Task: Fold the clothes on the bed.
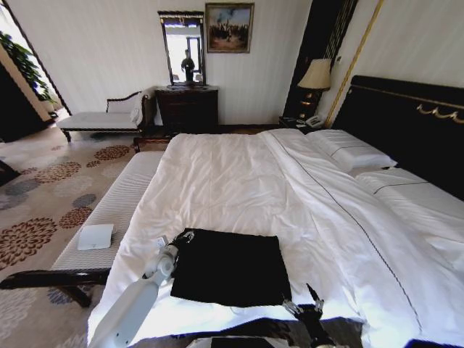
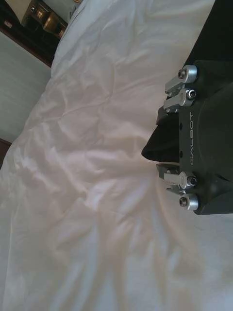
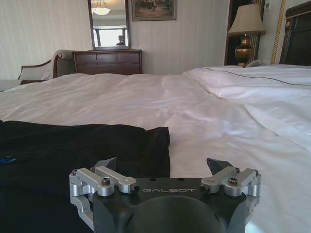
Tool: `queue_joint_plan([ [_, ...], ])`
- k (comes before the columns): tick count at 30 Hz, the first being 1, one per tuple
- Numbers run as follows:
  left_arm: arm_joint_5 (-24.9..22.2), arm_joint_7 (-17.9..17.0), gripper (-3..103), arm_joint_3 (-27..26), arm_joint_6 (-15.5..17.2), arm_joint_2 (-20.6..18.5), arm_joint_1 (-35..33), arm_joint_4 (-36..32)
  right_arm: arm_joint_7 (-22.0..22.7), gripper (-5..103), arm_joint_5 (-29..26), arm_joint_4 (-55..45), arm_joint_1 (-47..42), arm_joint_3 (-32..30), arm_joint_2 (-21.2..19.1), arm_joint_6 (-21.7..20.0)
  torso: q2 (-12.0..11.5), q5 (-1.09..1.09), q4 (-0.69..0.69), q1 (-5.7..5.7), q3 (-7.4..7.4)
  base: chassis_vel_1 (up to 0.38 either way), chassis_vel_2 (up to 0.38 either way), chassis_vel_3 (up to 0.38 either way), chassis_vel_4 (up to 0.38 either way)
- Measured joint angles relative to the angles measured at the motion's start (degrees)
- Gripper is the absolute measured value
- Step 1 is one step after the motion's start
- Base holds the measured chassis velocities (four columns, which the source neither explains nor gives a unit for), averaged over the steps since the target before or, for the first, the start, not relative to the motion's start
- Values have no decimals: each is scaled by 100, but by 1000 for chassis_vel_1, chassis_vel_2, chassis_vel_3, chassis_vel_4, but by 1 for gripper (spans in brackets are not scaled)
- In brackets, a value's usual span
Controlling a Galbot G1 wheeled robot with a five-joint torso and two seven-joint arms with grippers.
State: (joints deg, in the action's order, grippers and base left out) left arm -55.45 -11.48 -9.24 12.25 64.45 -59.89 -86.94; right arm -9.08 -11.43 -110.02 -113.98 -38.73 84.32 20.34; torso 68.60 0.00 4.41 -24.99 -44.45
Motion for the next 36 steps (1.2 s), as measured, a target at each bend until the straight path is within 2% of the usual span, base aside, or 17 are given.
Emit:
queue_joint_plan([
  [1,4,3,41,-3,-2,-1,-2,0,0,100,0,-5,-1,1,3,-3,0,0,0,0,0,0,0,0,0],
  [4,10,12,35,-10,-6,-6,-3,4,2,100,0,-7,-1,2,6,-6,0,0,0,0,0,0,0,0,0],
  [6,18,15,25,-15,-16,-8,-2,9,3,100,0,-7,-1,2,6,-7,0,0,0,0,0,0,0,0,0],
  [7,20,16,25,-16,-19,-8,-2,9,5,100,-1,-7,-1,2,6,-6,0,0,0,0,0,0,0,0,0],
  [9,24,14,14,-28,-43,-10,-1,7,10,100,-9,-7,0,2,4,-9,0,0,0,0,0,0,0,0,0],
  [10,24,14,14,-28,-43,-10,-1,7,10,100,-9,-7,0,2,4,-9,0,0,0,0,0,0,0,0,0],
  [12,29,4,3,-44,-67,-11,-9,-18,14,100,-24,-7,2,-1,-4,-15,0,0,1,0,0,0,0,0,0],
  [21,201,-39,1,-150,-159,-20,-211,-221,112,100,-320,-101,27,-161,-158,-120,1,0,1,0,0,0,0,0,0],
  [25,407,-41,1,-152,-220,3,-288,-258,703,100,-1156,-452,352,-341,-474,-783,0,1,2,0,0,0,0,0,0],
  [26,407,-41,1,-152,-220,3,-288,-258,703,100,-1156,-452,352,-341,-474,-783,0,1,2,0,0,0,0,0,0],
  [29,508,-46,1,-152,-241,21,-325,-277,1060,100,-2348,-677,871,-422,-904,-1716,0,-1,-1,0,0,0,0,0,0],
  [30,508,-46,1,-152,-241,21,-325,-277,1060,100,-2348,-677,871,-422,-904,-1716,0,-1,-1,0,0,0,0,0,0],
  [31,545,-49,1,-150,-244,20,-333,-283,1133,100,-2944,-673,1116,-431,-1081,-2114,0,1,1,0,0,0,0,0,0],
  [33,593,-55,1,-144,-247,20,-337,-290,1190,100,-3612,-602,1441,-422,-1287,-2479,0,1,0,0,0,0,0,0,0],
  [34,621,-58,1,-136,-251,17,-336,-308,1213,100,-4251,-443,1820,-359,-1538,-2833,0,2,0,0,-1,0,0,0,0],
  [35,621,-58,1,-136,-251,17,-336,-308,1213,100,-4251,-443,1820,-359,-1538,-2833,0,2,0,0,-1,0,0,0,0],
  [36,629,-63,1,-130,-251,15,-335,-315,1213,100,-4614,-299,2103,-299,-1695,-3036,0,1,0,0,-1,0,0,0,0],
])
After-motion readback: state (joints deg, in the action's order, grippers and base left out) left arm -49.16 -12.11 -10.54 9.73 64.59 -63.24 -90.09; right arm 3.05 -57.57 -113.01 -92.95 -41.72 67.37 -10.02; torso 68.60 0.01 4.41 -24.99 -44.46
